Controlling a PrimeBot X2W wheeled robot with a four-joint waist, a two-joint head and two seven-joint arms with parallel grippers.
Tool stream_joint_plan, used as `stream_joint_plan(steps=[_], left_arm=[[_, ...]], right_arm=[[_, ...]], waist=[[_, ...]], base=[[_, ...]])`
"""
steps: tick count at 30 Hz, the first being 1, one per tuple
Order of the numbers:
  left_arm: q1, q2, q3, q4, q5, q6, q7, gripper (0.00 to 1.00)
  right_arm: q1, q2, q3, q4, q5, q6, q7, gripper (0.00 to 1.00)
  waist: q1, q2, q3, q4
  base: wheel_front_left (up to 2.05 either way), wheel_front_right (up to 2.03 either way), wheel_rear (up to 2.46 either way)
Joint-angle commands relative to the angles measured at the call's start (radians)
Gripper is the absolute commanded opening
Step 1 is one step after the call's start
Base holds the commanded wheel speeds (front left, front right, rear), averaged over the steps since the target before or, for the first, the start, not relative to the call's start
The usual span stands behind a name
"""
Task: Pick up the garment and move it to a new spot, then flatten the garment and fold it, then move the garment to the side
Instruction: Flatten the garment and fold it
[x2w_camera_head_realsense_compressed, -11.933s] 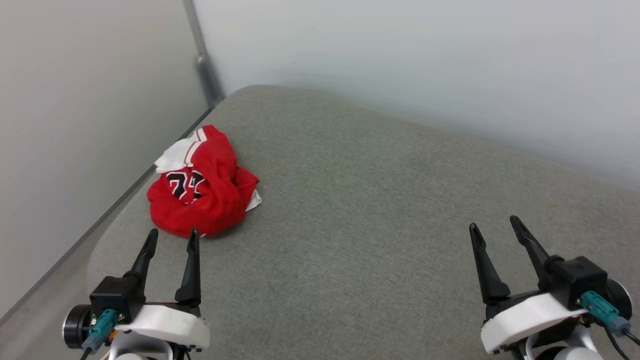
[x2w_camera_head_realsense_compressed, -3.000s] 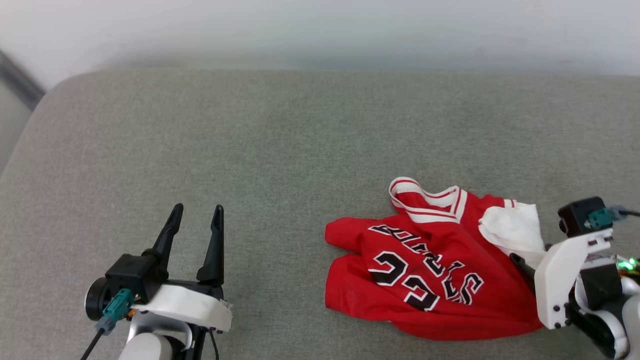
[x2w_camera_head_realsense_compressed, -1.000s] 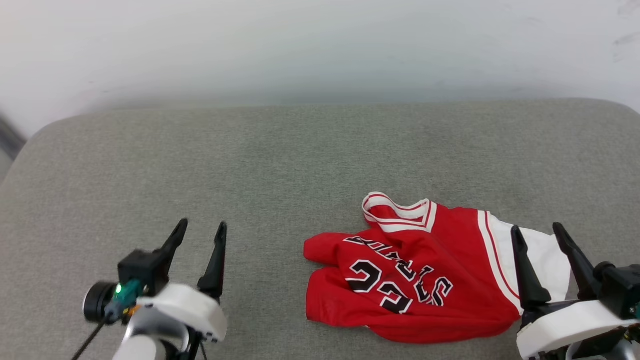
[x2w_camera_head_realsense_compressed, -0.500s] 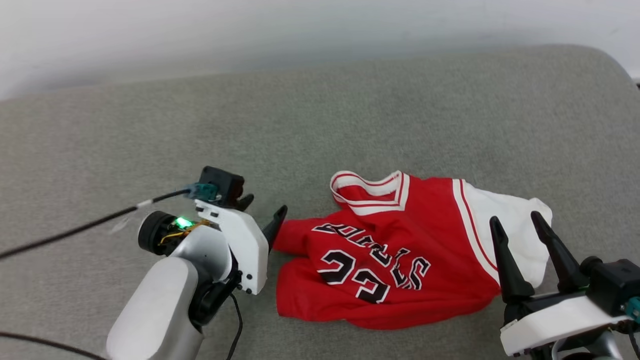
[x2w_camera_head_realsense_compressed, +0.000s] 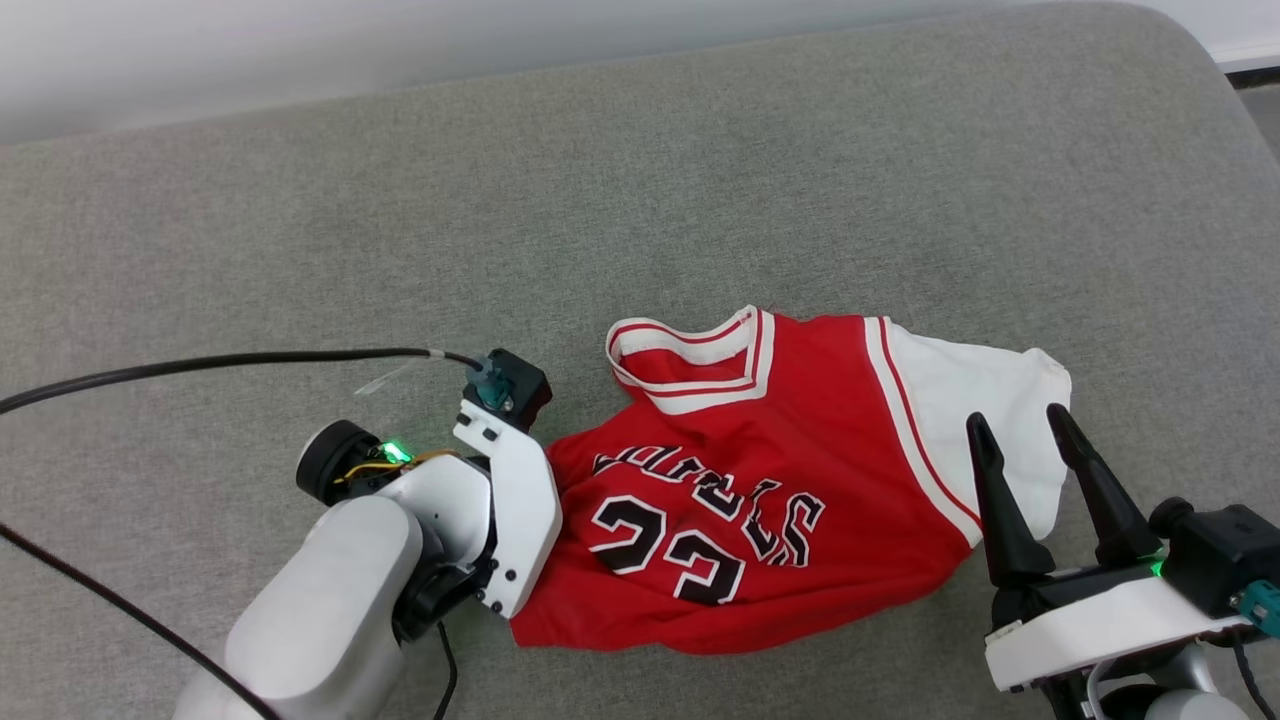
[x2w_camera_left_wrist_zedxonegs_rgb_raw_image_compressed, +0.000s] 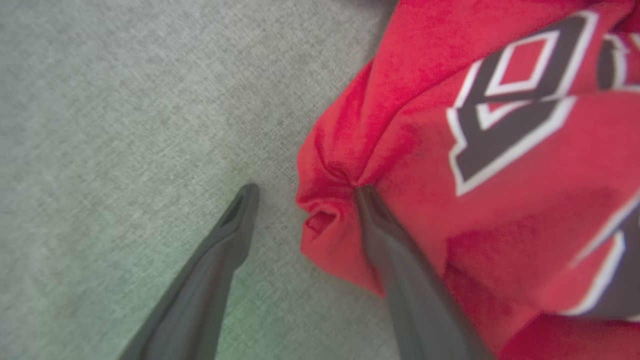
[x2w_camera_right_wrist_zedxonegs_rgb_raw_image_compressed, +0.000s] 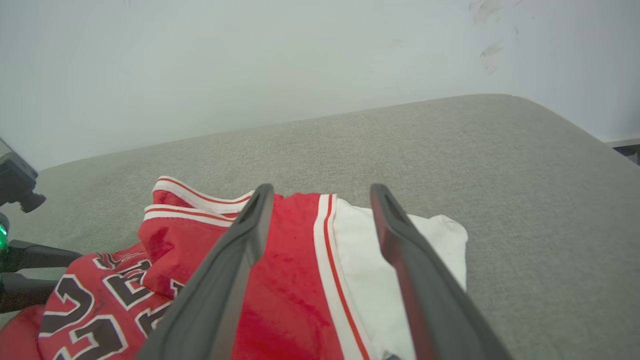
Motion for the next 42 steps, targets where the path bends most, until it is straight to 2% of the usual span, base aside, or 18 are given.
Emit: stream_joint_plan(steps=[1, 3, 7, 9, 12, 15, 18, 23, 27, 31, 35, 37, 38, 39, 42], left_arm=[[0.066, 0.008, -0.046, 0.043, -0.016, -0.004, 0.043, 0.78], [0.066, 0.022, -0.1, 0.034, -0.04, -0.005, 0.06, 0.0], [0.033, 0.062, -0.136, 0.013, -0.059, -0.004, 0.02, 0.0], [0.01, 0.068, -0.119, 0.004, -0.052, -0.002, -0.027, 0.0], [-0.007, 0.082, -0.075, -0.023, -0.039, 0.023, -0.117, 0.0], [0.014, 0.096, -0.034, -0.073, -0.033, 0.064, -0.196, 0.0], [0.056, 0.135, -0.002, -0.143, -0.02, 0.105, -0.245, 0.0], [0.195, 0.195, 0.047, -0.277, -0.038, 0.186, -0.273, 0.0], [0.355, 0.22, 0.079, -0.375, -0.087, 0.261, -0.268, 0.0], [0.523, 0.21, 0.101, -0.412, -0.156, 0.326, -0.273, 0.0], [0.636, 0.173, 0.104, -0.384, -0.226, 0.346, -0.293, 0.0], [0.662, 0.15, 0.103, -0.368, -0.247, 0.341, -0.313, 0.0], [0.662, 0.138, 0.107, -0.364, -0.25, 0.342, -0.333, 0.2], [0.661, 0.131, 0.109, -0.359, -0.246, 0.343, -0.349, 1.0], [0.63, 0.117, 0.128, -0.353, -0.215, 0.354, -0.417, 1.0]], right_arm=[[-0.016, 0.003, 0.003, 0.002, 0.008, 0.0, -0.004, 1.0], [-0.016, 0.003, 0.0, 0.009, 0.009, 0.0, -0.01, 1.0], [-0.013, 0.003, -0.006, 0.019, 0.017, 0.0, -0.014, 1.0], [-0.009, 0.003, -0.01, 0.021, 0.019, 0.0, -0.012, 1.0], [0.002, 0.003, -0.019, 0.023, 0.022, 0.0, -0.006, 1.0], [0.012, 0.003, -0.027, 0.017, 0.021, 0.0, 0.001, 1.0], [0.023, 0.003, -0.035, 0.01, 0.016, 0.0, 0.014, 1.0], [0.035, 0.003, -0.047, -0.009, 0.002, 0.0, 0.038, 1.0], [0.045, 0.003, -0.054, -0.03, -0.007, 0.0, 0.058, 1.0], [0.056, 0.002, -0.061, -0.048, -0.012, 0.0, 0.074, 1.0], [0.062, 0.002, -0.053, -0.063, -0.018, 0.0, 0.091, 1.0], [0.063, 0.002, -0.052, -0.072, -0.022, 0.0, 0.098, 1.0], [0.066, 0.002, -0.055, -0.076, -0.023, 0.0, 0.102, 1.0], [0.07, 0.002, -0.057, -0.081, -0.024, 0.0, 0.104, 1.0], [0.077, 0.003, -0.056, -0.093, -0.026, 0.0, 0.113, 1.0]], waist=[[0.0, -0.0001, -0.001, -0.003], [0.0, -0.0001, -0.003, -0.007], [0.0, -0.0001, -0.015, -0.005], [0.0, -0.0001, -0.026, 0.002], [0.0, -0.0001, -0.046, 0.019], [0.0, -0.0001, -0.069, 0.044], [0.0, -0.0001, -0.093, 0.077], [0.0, -0.0001, -0.126, 0.128], [0.0, -0.0001, -0.145, 0.161], [0.0, -0.0001, -0.163, 0.183], [0.0, -0.0001, -0.18, 0.194], [0.0, -0.0001, -0.187, 0.197], [0.0, -0.0001, -0.191, 0.201], [0.0, -0.0001, -0.194, 0.204], [0.0, -0.0001, -0.205, 0.208]], base=[[0.0, 0.0, 0.0], [0.0, 0.0, 0.0], [0.0, 0.0, 0.0], [0.0, 0.0, 0.0], [0.0, 0.0, 0.0], [0.0, 0.0, 0.0], [0.0, 0.0, 0.0], [0.0, 0.0, 0.0], [0.0, 0.0, 0.0], [0.0, 0.0, 0.0], [0.0, 0.0, 0.0], [0.0, 0.0, 0.0], [0.0, 0.0, 0.0], [0.0, 0.0, 0.0], [0.0, 0.0, 0.0]])
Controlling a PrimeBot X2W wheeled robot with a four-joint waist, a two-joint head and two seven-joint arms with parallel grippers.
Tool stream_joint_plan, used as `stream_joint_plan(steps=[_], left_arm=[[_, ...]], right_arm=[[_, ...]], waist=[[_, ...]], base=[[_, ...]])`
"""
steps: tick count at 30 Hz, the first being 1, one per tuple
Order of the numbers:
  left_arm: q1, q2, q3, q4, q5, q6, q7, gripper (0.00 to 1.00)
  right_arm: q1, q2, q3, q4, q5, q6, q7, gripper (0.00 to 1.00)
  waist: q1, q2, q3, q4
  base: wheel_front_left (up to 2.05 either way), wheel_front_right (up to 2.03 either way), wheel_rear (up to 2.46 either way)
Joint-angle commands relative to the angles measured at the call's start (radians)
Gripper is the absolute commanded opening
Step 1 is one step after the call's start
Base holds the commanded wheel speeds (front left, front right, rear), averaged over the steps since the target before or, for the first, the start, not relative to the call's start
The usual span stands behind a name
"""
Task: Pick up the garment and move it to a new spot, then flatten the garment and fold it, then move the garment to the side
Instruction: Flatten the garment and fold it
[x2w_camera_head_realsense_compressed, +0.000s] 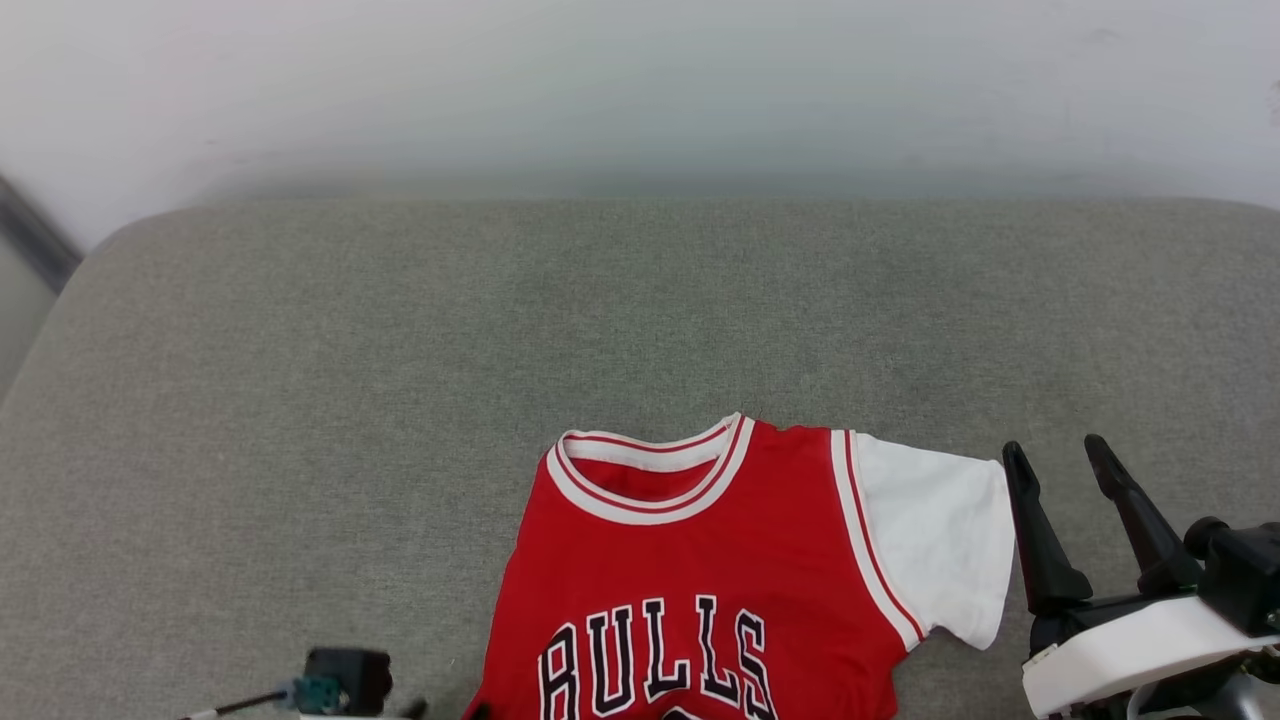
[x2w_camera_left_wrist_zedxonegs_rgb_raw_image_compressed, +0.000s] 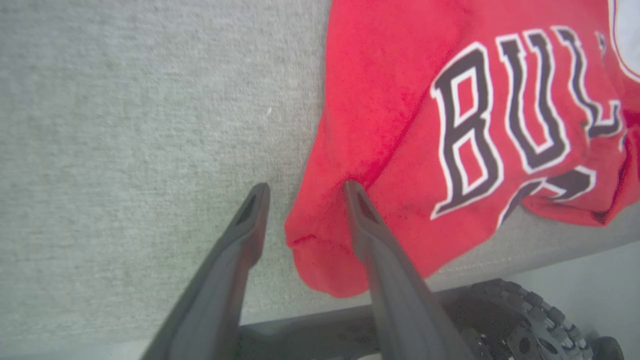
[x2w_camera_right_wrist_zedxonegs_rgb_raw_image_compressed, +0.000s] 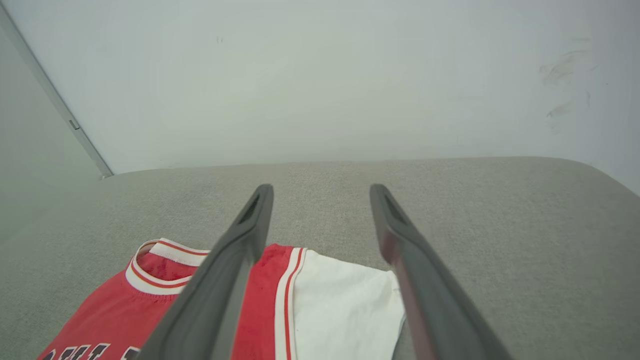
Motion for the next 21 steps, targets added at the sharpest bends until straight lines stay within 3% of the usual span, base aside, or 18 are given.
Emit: stream_joint_plan(steps=[1, 5, 9, 21], left_arm=[[-0.033, -0.002, 0.014, -0.005, 0.023, 0.007, -0.034, 1.0], [-0.089, 0.0, 0.051, -0.021, 0.075, 0.023, -0.13, 1.0], [-0.177, 0.008, 0.061, -0.013, 0.089, -0.004, -0.15, 1.0], [-0.493, 0.025, -0.006, 0.191, -0.003, -0.172, 0.137, 1.0]], right_arm=[[0.013, 0.002, 0.001, -0.008, -0.005, 0.0, 0.004, 1.0], [0.016, 0.002, 0.003, -0.019, -0.002, 0.0, 0.012, 1.0], [0.016, 0.002, 0.005, -0.027, 0.01, 0.0, 0.015, 1.0], [-0.045, 0.002, 0.021, -0.015, 0.019, 0.0, -0.003, 1.0]], waist=[[0.0, 0.0, -0.005, 0.002], [0.0, 0.0, -0.014, -0.002], [0.0, 0.0, -0.001, -0.016], [0.0, 0.0, 0.135, -0.099]], base=[[0.0, 0.0, 0.0], [0.0, 0.0, 0.0], [0.0, 0.0, 0.0], [0.0, 0.0, 0.0]])
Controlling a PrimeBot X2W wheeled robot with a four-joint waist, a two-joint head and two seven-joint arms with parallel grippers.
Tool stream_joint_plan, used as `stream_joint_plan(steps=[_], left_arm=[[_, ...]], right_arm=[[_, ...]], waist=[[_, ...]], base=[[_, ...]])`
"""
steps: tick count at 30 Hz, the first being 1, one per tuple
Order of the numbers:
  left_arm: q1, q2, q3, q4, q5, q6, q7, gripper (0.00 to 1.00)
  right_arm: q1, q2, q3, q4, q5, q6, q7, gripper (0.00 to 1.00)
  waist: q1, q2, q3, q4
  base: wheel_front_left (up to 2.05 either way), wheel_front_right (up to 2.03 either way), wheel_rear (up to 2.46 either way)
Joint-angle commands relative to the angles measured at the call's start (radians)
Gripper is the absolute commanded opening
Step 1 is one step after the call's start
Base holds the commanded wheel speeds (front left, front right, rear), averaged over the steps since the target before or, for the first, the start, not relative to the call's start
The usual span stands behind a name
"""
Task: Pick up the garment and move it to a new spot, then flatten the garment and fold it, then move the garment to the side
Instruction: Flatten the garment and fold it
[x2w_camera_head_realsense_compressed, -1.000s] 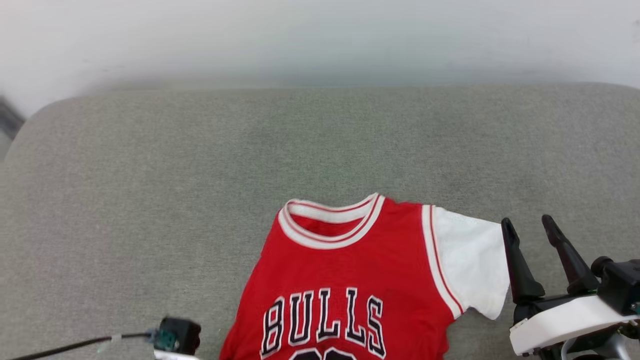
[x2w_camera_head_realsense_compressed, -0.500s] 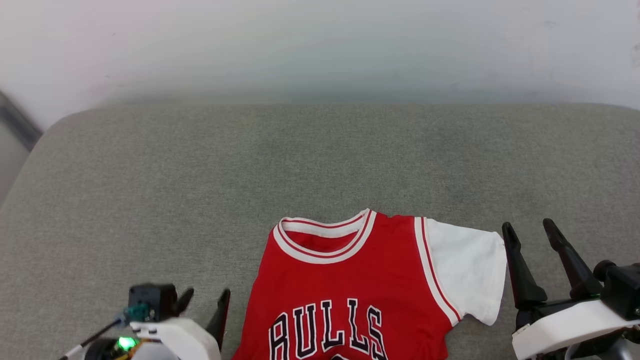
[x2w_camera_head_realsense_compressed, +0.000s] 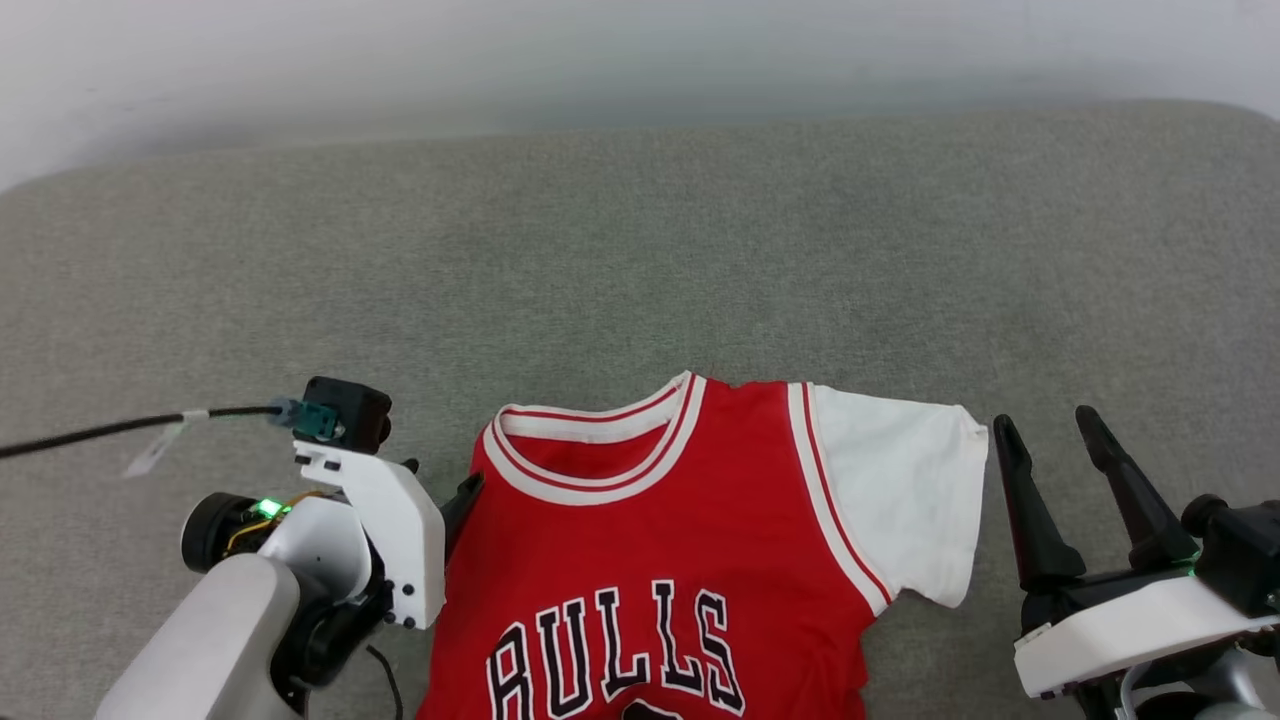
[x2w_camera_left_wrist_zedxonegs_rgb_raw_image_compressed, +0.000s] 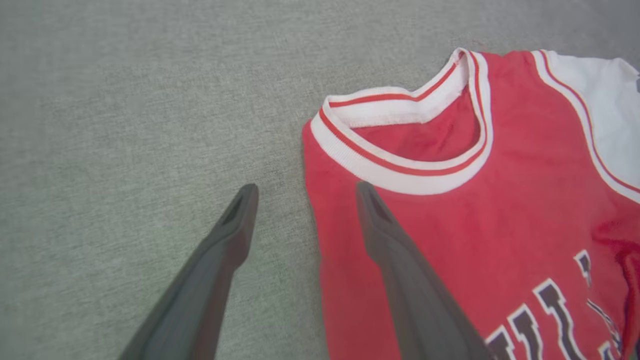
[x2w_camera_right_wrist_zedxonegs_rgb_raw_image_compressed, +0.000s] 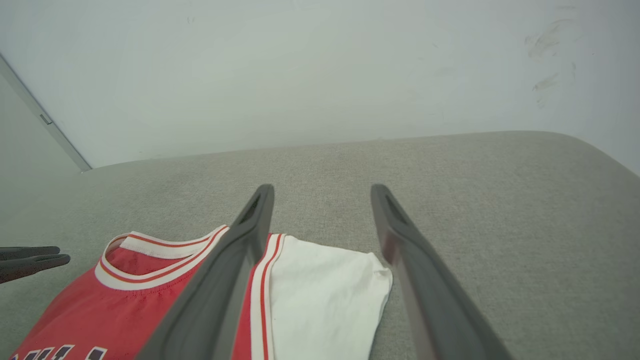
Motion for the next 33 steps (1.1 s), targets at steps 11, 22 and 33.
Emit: stream_joint_plan(steps=[11, 22, 33], left_arm=[[-0.097, -0.01, -0.08, 0.196, -0.009, -0.085, 0.127, 0.84], [-0.179, -0.052, -0.107, 0.169, 0.098, -0.083, -0.049, 0.0], [-0.104, -0.16, -0.31, 0.041, 0.167, -0.133, -0.045, 0.0]], right_arm=[[-0.039, 0.002, 0.006, 0.048, 0.026, 0.0, -0.043, 1.0], [-0.039, 0.002, -0.008, 0.082, 0.036, 0.0, -0.049, 1.0], [-0.016, 0.002, -0.021, 0.086, 0.047, 0.0, -0.043, 1.0]], waist=[[0.0, 0.0, 0.075, -0.066], [0.0, 0.0, 0.03, -0.057], [0.0, 0.0, -0.02, -0.063]], base=[[0.0, 0.0, 0.0], [0.0, 0.0, 0.0], [0.0, 0.0, 0.0]])
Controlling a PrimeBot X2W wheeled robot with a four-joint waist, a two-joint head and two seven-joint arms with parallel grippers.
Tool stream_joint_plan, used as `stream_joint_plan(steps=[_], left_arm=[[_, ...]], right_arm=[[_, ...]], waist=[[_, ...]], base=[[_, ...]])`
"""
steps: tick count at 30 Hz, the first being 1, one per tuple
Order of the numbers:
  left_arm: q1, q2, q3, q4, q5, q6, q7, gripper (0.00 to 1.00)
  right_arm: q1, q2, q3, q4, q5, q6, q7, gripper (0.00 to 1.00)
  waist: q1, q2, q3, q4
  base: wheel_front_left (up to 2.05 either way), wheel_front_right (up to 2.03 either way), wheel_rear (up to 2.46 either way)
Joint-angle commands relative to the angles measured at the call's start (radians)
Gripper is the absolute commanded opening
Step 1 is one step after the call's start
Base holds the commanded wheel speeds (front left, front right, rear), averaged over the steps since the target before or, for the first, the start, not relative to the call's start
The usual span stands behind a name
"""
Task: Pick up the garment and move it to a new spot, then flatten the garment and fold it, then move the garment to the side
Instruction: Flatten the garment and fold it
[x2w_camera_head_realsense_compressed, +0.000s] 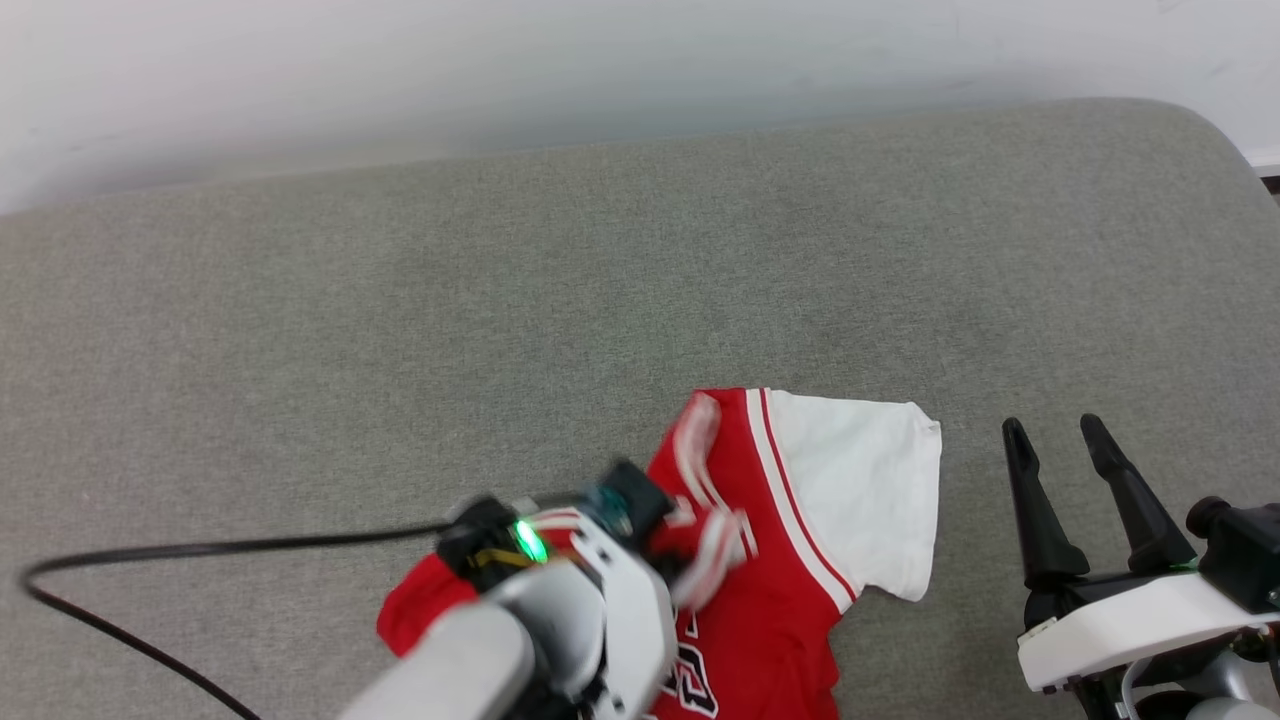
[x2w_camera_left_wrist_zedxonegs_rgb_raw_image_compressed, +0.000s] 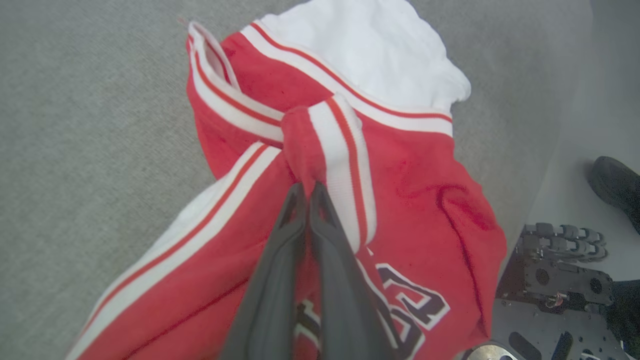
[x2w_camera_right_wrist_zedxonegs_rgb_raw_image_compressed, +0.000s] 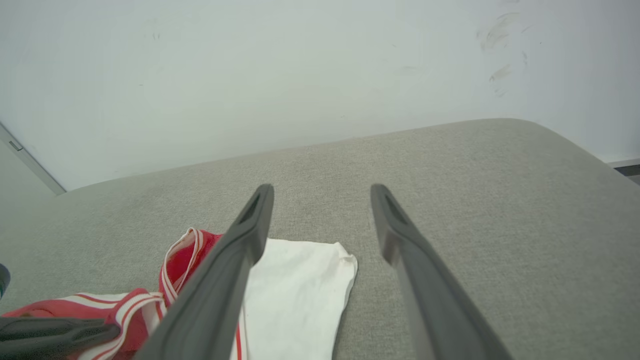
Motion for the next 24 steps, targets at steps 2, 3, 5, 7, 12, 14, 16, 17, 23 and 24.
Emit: stream_joint_plan(steps=[2, 3, 5, 7, 12, 14, 16, 17, 23, 24], left_arm=[[0.033, -0.006, -0.032, 0.008, -0.005, -0.013, 0.015, 0.0], [0.049, -0.01, -0.051, 0.012, -0.009, -0.017, 0.023, 0.0], [0.073, -0.012, -0.076, 0.019, -0.014, -0.023, 0.028, 0.0], [0.083, -0.008, -0.085, 0.016, -0.011, -0.027, 0.015, 0.36], [0.093, -0.005, -0.057, -0.025, 0.014, 0.0, -0.092, 1.0], [0.097, -0.007, -0.038, -0.049, 0.018, 0.015, -0.144, 1.0], [0.106, -0.004, -0.018, -0.074, 0.022, 0.031, -0.185, 1.0], [0.11, -0.001, -0.01, -0.086, 0.018, 0.039, -0.194, 1.0], [0.078, 0.042, 0.053, -0.121, -0.022, 0.064, -0.163, 1.0], [0.066, 0.051, 0.057, -0.119, -0.032, 0.056, -0.142, 1.0]], right_arm=[[0.005, 0.002, 0.003, 0.001, 0.006, 0.0, -0.002, 1.0], [0.005, 0.002, 0.003, 0.001, 0.008, 0.0, -0.004, 1.0], [0.005, 0.002, 0.002, -0.001, 0.009, 0.0, -0.009, 1.0], [0.005, 0.002, -0.002, -0.003, 0.01, 0.0, -0.01, 1.0], [0.016, 0.002, -0.012, -0.004, 0.01, 0.0, -0.014, 1.0], [0.019, 0.002, -0.012, -0.005, 0.009, 0.0, -0.012, 1.0], [0.023, 0.002, -0.013, -0.006, 0.008, 0.0, -0.007, 1.0], [0.025, 0.002, -0.013, -0.007, 0.007, 0.0, -0.005, 1.0], [0.03, 0.002, -0.013, -0.016, 0.005, 0.0, 0.006, 1.0], [0.03, 0.002, -0.013, -0.019, 0.004, 0.0, 0.007, 1.0]], waist=[[0.0, 0.0, -0.002, -0.003], [0.0, 0.0, -0.002, -0.004], [0.0, 0.0, -0.002, -0.003], [0.0, 0.0, -0.002, 0.001], [0.0, 0.0, -0.015, 0.019], [0.0, 0.0, -0.025, 0.027], [0.0, 0.0, -0.035, 0.033], [0.0, 0.0, -0.039, 0.035], [0.0, 0.0, -0.053, 0.044], [0.0, 0.0, -0.051, 0.045]], base=[[0.0, 0.0, 0.0], [0.0, 0.0, 0.0], [0.0, 0.0, 0.0], [0.0, 0.0, 0.0], [0.0, 0.0, 0.0], [0.0, 0.0, 0.0], [0.0, 0.0, 0.0], [0.0, 0.0, 0.0], [0.0, 0.0, 0.0], [0.0, 0.0, 0.0]])
